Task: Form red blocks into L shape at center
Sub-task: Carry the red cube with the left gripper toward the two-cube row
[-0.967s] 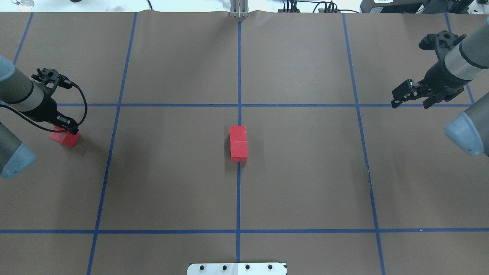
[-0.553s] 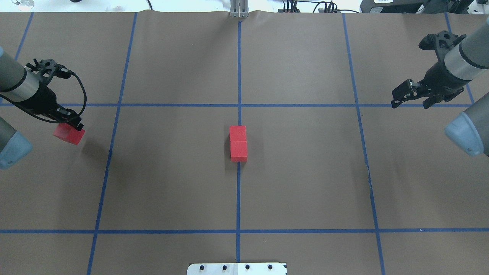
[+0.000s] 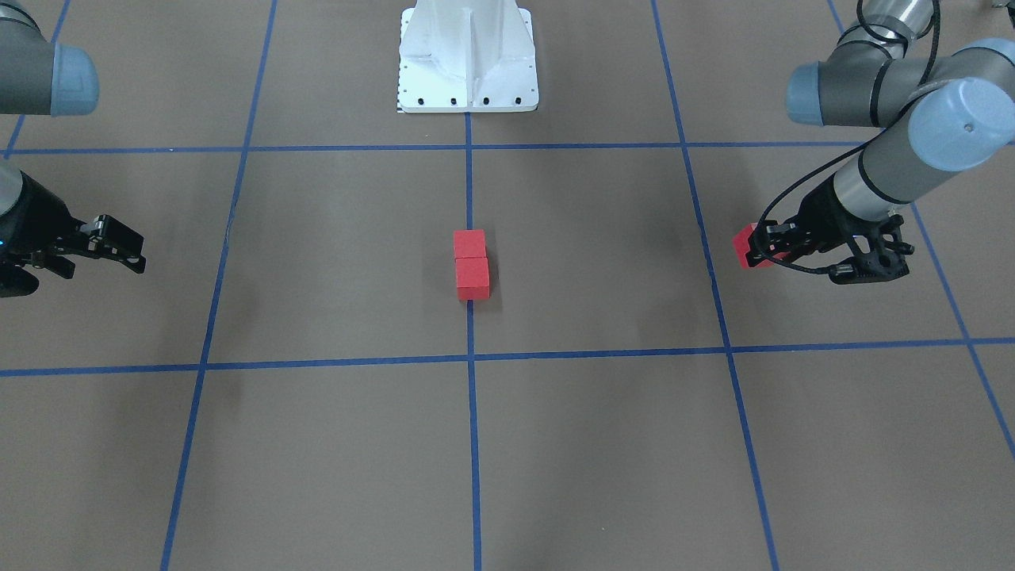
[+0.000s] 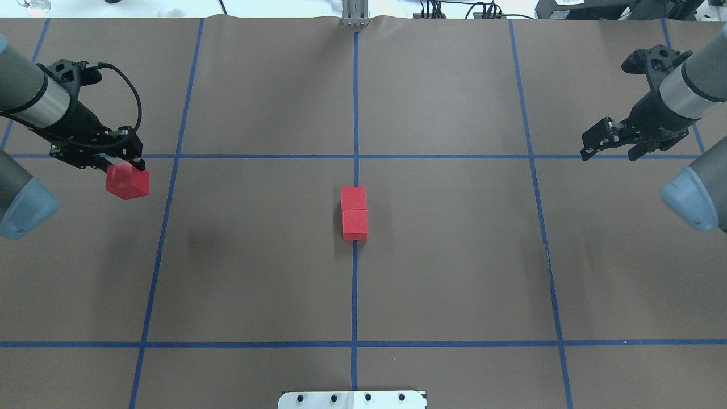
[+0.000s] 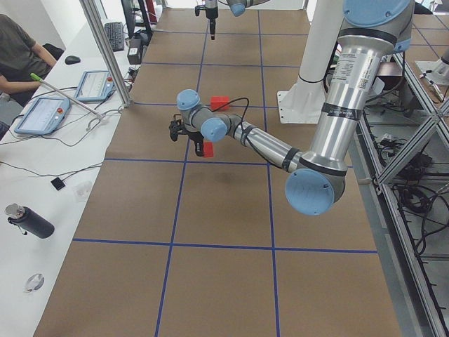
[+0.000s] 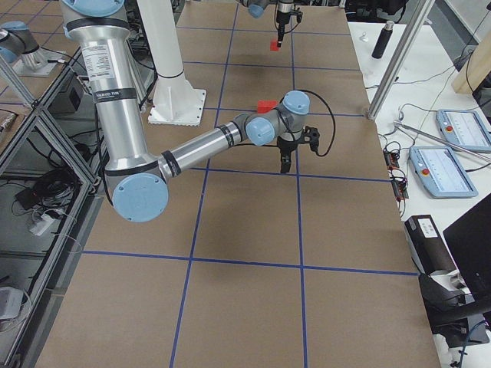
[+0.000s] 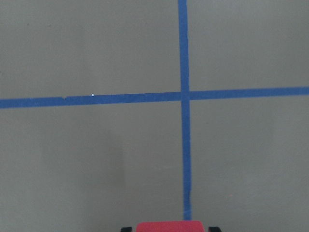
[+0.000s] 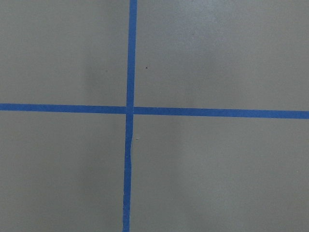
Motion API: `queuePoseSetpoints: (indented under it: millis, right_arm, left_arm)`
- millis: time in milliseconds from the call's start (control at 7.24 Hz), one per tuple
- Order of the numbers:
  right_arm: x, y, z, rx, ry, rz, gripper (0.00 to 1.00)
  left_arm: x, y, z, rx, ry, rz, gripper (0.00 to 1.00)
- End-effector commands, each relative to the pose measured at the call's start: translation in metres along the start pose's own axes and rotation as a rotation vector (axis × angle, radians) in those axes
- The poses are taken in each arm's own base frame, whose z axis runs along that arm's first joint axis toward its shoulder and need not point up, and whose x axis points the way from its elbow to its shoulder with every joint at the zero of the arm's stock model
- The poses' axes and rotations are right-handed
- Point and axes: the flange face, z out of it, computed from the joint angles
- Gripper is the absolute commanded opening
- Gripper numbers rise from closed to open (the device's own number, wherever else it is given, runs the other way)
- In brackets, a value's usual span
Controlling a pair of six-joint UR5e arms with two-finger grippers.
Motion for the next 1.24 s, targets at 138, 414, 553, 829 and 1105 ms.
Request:
queuePoseSetpoints:
  millis: [138,414,553,829,1105]
  right_arm:
    - [-0.001,0.000,0.000,0.001,0.001,-0.001,1.00]
    - [-0.001,-0.001,0.000,0.002,0.002,-0.001,1.00]
    - [-0.002,0.000,-0.001,0.003,-0.001,0.000,1.00]
    - [-0.002,0.000,-0.002,0.005,-0.001,0.014,1.00]
    - [-0.001,0.000,-0.001,0.004,0.000,0.017,1.00]
  left_arm:
    - [0.095,0.052,0.022,0.048,0.028,-0.524,0.00]
    - [0.142,0.083,0.048,0.088,0.037,-0.729,0.00]
    - [0.178,0.084,0.069,0.065,0.026,-0.828,0.00]
    - [0.238,0.078,0.095,0.050,-0.014,-0.858,0.00]
    - [0.281,0.062,0.105,0.077,-0.069,-1.045,0.00]
